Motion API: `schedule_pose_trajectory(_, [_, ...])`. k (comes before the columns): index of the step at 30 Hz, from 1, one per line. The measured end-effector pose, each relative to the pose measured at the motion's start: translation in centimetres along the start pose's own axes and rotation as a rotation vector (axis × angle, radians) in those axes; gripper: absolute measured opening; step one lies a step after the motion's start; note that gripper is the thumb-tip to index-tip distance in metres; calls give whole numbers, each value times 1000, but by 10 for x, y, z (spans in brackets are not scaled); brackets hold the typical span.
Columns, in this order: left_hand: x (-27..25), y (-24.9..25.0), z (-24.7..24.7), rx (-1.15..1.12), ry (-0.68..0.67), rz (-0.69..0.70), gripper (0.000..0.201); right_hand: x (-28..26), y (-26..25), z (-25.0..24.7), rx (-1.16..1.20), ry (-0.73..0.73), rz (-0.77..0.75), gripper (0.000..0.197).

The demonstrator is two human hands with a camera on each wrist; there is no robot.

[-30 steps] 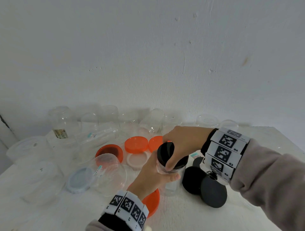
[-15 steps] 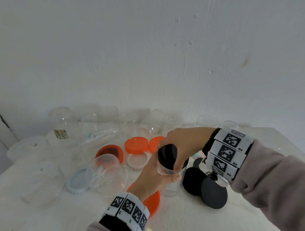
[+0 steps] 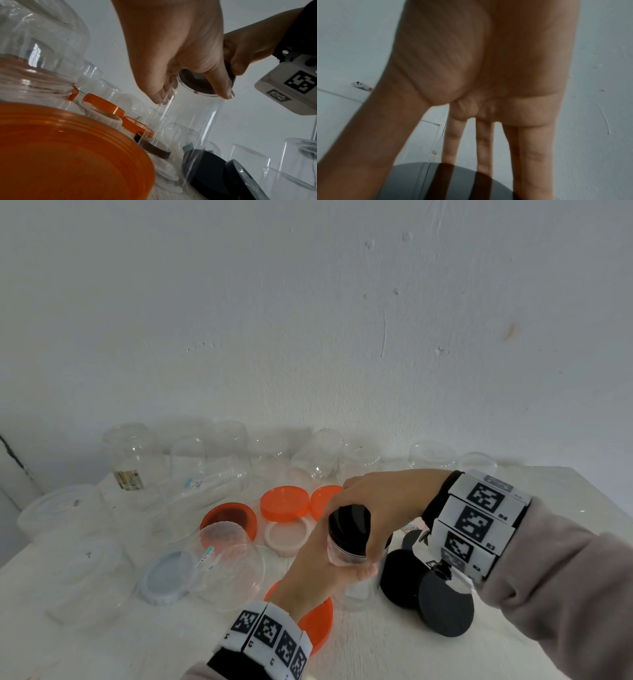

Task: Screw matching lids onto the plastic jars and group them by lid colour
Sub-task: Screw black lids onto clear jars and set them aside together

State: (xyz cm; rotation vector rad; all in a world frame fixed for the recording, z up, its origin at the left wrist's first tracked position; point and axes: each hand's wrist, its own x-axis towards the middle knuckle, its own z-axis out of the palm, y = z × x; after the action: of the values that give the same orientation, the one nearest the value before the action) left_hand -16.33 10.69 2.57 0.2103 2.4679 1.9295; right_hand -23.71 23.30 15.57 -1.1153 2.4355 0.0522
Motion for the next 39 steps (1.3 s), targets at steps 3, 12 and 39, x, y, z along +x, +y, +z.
schedule_pose_trajectory(3, [0, -1, -1, -11, 8, -32, 77, 4, 2, 1, -22, 60, 27, 77])
schedule_pose_trajectory(12, [0, -2, -1, -25, -4, -14, 75, 3, -3, 3, 10, -1, 117, 76])
schedule_pose_trajectory(39, [0, -6, 0, -18, 9, -41, 80, 5, -3, 11, 4, 164, 119, 63])
